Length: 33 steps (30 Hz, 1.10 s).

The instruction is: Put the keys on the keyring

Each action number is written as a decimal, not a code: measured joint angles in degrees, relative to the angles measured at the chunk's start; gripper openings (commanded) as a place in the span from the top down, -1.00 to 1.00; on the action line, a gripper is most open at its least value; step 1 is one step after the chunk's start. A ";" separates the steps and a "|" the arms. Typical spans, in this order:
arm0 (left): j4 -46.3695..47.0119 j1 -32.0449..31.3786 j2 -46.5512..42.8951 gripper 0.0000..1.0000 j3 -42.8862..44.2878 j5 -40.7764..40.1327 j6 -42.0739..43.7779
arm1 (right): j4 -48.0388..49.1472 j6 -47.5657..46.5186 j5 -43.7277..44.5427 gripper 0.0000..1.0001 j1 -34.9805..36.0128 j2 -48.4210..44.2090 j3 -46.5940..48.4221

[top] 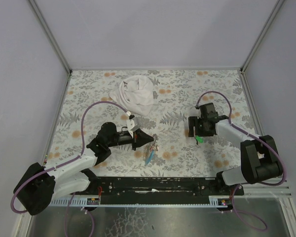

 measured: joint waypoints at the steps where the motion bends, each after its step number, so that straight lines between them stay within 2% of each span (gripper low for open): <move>1: -0.09 -0.04 0.00 1.00 0.00 0.04 0.00 | 0.24 -0.11 -0.07 -0.58 -0.35 0.33 -0.02; 10: -0.42 -0.33 0.09 1.00 0.00 0.11 0.02 | 1.53 -0.59 -3.41 -0.53 -0.85 2.75 -0.02; 22: -2.60 -0.42 1.07 1.00 0.00 0.13 0.11 | 3.21 2.08 -15.63 -0.38 -0.55 2.80 -1.40; 28: -2.84 -0.42 1.36 1.00 0.00 0.13 0.20 | 2.71 3.50 -16.33 -0.36 2.60 2.54 -1.70; 33: -2.84 -0.42 1.40 1.00 0.00 0.11 0.20 | -0.68 3.91 -13.66 -0.36 5.64 0.44 -1.68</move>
